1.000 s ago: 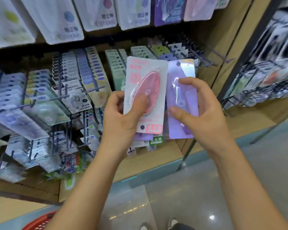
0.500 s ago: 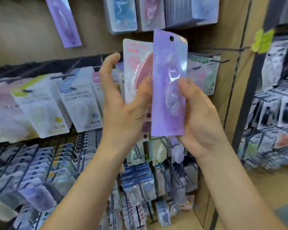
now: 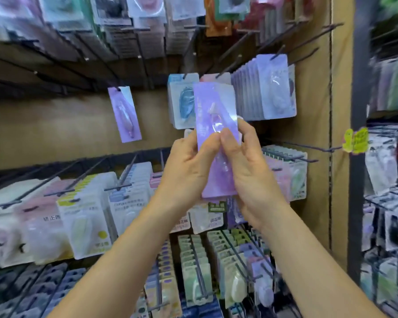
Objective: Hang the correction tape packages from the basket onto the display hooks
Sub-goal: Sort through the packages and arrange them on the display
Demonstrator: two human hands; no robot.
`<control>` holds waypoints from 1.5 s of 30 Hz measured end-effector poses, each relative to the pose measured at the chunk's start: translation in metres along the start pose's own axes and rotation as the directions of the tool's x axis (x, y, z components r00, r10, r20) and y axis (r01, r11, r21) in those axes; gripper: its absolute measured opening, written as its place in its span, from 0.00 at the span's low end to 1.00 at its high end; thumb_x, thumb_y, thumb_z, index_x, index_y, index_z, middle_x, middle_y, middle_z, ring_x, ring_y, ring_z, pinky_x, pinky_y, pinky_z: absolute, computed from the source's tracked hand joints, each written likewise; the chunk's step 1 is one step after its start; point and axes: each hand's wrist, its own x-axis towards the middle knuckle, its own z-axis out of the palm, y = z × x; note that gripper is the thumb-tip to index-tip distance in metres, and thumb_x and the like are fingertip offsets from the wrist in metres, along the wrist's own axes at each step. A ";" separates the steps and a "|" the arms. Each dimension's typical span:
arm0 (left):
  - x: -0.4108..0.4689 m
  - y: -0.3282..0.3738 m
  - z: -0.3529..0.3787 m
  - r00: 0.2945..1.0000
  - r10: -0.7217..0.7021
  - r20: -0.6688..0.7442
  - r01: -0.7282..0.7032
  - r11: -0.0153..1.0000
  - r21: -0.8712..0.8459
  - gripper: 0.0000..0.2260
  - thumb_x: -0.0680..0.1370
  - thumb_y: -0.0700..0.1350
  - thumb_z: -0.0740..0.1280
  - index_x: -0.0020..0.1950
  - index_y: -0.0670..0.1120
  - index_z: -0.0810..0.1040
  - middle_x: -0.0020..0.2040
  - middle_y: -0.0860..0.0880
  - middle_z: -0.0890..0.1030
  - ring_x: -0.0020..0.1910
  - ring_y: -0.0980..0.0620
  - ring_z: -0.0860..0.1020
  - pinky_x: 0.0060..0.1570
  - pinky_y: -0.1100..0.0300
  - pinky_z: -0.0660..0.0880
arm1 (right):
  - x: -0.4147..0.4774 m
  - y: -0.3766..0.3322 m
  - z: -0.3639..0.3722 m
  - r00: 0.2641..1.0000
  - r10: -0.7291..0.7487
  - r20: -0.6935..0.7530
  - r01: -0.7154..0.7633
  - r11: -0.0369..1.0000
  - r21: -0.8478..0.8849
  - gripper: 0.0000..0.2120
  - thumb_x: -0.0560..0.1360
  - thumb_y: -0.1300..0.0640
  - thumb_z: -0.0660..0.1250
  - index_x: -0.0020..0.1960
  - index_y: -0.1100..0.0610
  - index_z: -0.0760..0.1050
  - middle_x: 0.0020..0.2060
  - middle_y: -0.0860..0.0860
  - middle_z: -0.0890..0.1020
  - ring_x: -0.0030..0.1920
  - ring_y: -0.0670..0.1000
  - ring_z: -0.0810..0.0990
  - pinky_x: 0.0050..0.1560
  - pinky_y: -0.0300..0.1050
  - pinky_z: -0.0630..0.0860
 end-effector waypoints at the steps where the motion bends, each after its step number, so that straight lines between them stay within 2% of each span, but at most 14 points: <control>1: 0.003 0.000 0.000 1.000 -0.020 -0.013 0.020 1.000 -0.005 0.09 0.82 0.50 0.63 0.48 0.56 0.82 0.48 0.49 0.85 0.47 0.57 0.83 0.43 0.58 0.80 | 0.005 -0.003 0.003 0.999 -0.004 0.043 0.004 1.000 -0.017 0.17 0.77 0.45 0.68 0.63 0.49 0.74 0.61 0.53 0.82 0.63 0.55 0.80 0.67 0.60 0.73; 4: 0.010 0.002 -0.004 0.996 -0.087 -0.003 0.086 0.985 -0.147 0.12 0.83 0.50 0.59 0.55 0.51 0.82 0.47 0.55 0.86 0.47 0.58 0.84 0.41 0.63 0.78 | 0.021 -0.008 0.012 0.997 -0.040 0.066 0.045 0.996 -0.079 0.16 0.79 0.48 0.65 0.65 0.51 0.76 0.60 0.51 0.82 0.63 0.52 0.80 0.67 0.59 0.73; 7: 0.021 0.009 -0.008 0.987 -0.054 -0.148 0.019 0.974 -0.228 0.12 0.84 0.47 0.57 0.55 0.49 0.80 0.45 0.57 0.86 0.45 0.61 0.83 0.42 0.69 0.77 | 0.036 -0.010 0.025 0.997 -0.074 0.023 0.076 0.993 -0.091 0.16 0.83 0.48 0.58 0.67 0.51 0.76 0.62 0.49 0.82 0.63 0.49 0.80 0.67 0.57 0.74; 10: 0.032 0.010 -0.015 0.958 -0.103 -0.266 0.020 0.955 -0.296 0.13 0.84 0.49 0.57 0.53 0.48 0.81 0.46 0.52 0.86 0.47 0.53 0.85 0.47 0.57 0.81 | 0.050 -0.007 0.033 0.997 -0.072 0.034 0.074 0.994 -0.082 0.17 0.82 0.47 0.61 0.69 0.46 0.72 0.65 0.47 0.79 0.64 0.49 0.79 0.67 0.56 0.74; 13: 0.035 0.008 -0.026 0.919 -0.180 -0.350 0.050 0.936 -0.349 0.15 0.83 0.53 0.60 0.55 0.45 0.81 0.52 0.44 0.85 0.53 0.41 0.83 0.55 0.37 0.79 | 0.058 0.000 0.036 0.996 -0.032 0.079 0.037 0.997 -0.067 0.35 0.71 0.44 0.74 0.73 0.38 0.62 0.67 0.46 0.77 0.64 0.49 0.79 0.65 0.56 0.75; 17: 0.028 0.007 -0.040 0.885 -0.238 -0.400 0.071 0.919 -0.388 0.15 0.83 0.51 0.59 0.54 0.44 0.81 0.44 0.46 0.86 0.37 0.49 0.85 0.27 0.55 0.79 | 0.059 0.003 0.040 0.981 0.015 0.194 -0.038 0.993 0.112 0.35 0.68 0.53 0.73 0.69 0.35 0.62 0.59 0.48 0.82 0.58 0.52 0.83 0.52 0.48 0.82; 19: 0.026 0.006 -0.049 0.866 -0.237 -0.440 0.074 0.931 -0.357 0.14 0.83 0.50 0.59 0.50 0.45 0.82 0.40 0.48 0.85 0.34 0.51 0.83 0.25 0.59 0.77 | 0.060 0.005 0.045 0.963 0.072 0.261 -0.115 0.981 0.153 0.37 0.70 0.52 0.70 0.73 0.37 0.58 0.57 0.45 0.84 0.57 0.51 0.84 0.50 0.47 0.82; 22: 0.028 0.004 -0.067 0.821 -0.248 -0.514 0.088 0.945 -0.316 0.16 0.83 0.52 0.60 0.45 0.45 0.81 0.38 0.50 0.84 0.39 0.49 0.82 0.38 0.54 0.80 | 0.060 0.012 0.056 0.955 0.100 0.280 -0.145 0.979 0.145 0.43 0.67 0.50 0.72 0.76 0.35 0.53 0.58 0.41 0.82 0.58 0.49 0.83 0.55 0.50 0.81; 26: 0.031 0.001 -0.095 0.800 -0.186 -0.571 0.041 0.966 -0.256 0.16 0.80 0.54 0.64 0.40 0.45 0.78 0.40 0.45 0.79 0.41 0.47 0.77 0.47 0.49 0.74 | 0.061 0.019 0.073 0.969 0.076 0.234 -0.114 0.981 0.155 0.44 0.64 0.55 0.74 0.73 0.38 0.57 0.60 0.49 0.81 0.57 0.51 0.83 0.52 0.48 0.82; 30: 0.027 0.004 -0.129 0.808 0.011 -0.590 -0.038 0.999 -0.033 0.22 0.79 0.54 0.66 0.40 0.35 0.71 0.39 0.44 0.72 0.39 0.49 0.68 0.42 0.53 0.64 | 0.066 0.025 0.082 0.982 0.014 0.189 -0.029 0.997 0.077 0.40 0.70 0.63 0.74 0.73 0.40 0.58 0.60 0.43 0.77 0.54 0.42 0.81 0.47 0.36 0.80; 34: 0.030 0.006 -0.149 0.845 0.040 -0.533 -0.009 0.998 0.060 0.19 0.82 0.51 0.64 0.43 0.35 0.75 0.36 0.48 0.77 0.35 0.55 0.74 0.35 0.60 0.73 | 0.068 0.025 0.087 0.973 -0.002 0.230 -0.001 1.000 0.012 0.42 0.71 0.61 0.75 0.73 0.36 0.56 0.64 0.43 0.75 0.59 0.41 0.79 0.49 0.34 0.79; 38: 0.039 0.000 -0.162 0.880 -0.023 -0.475 0.061 0.996 0.065 0.30 0.76 0.60 0.66 0.48 0.30 0.73 0.42 0.43 0.77 0.41 0.45 0.73 0.43 0.48 0.71 | 0.070 0.024 0.090 0.971 -0.007 0.241 0.016 0.999 -0.035 0.42 0.69 0.57 0.77 0.72 0.34 0.57 0.67 0.44 0.74 0.62 0.43 0.78 0.56 0.40 0.79; 41: 0.044 -0.010 -0.170 0.875 -0.087 -0.476 0.135 0.989 0.068 0.24 0.80 0.55 0.66 0.49 0.31 0.77 0.43 0.36 0.81 0.41 0.44 0.78 0.44 0.47 0.75 | 0.071 0.023 0.090 0.970 0.013 0.242 0.003 0.998 -0.066 0.42 0.69 0.55 0.77 0.71 0.32 0.58 0.68 0.44 0.73 0.63 0.45 0.78 0.60 0.47 0.79; 45: 0.065 -0.016 -0.178 0.845 -0.010 -0.535 0.164 0.957 0.241 0.09 0.80 0.50 0.68 0.56 0.47 0.76 0.49 0.46 0.83 0.40 0.57 0.81 0.42 0.58 0.77 | 0.076 0.025 0.088 0.974 0.030 0.227 -0.008 0.995 -0.096 0.45 0.69 0.56 0.77 0.75 0.35 0.55 0.69 0.44 0.72 0.65 0.47 0.76 0.63 0.49 0.77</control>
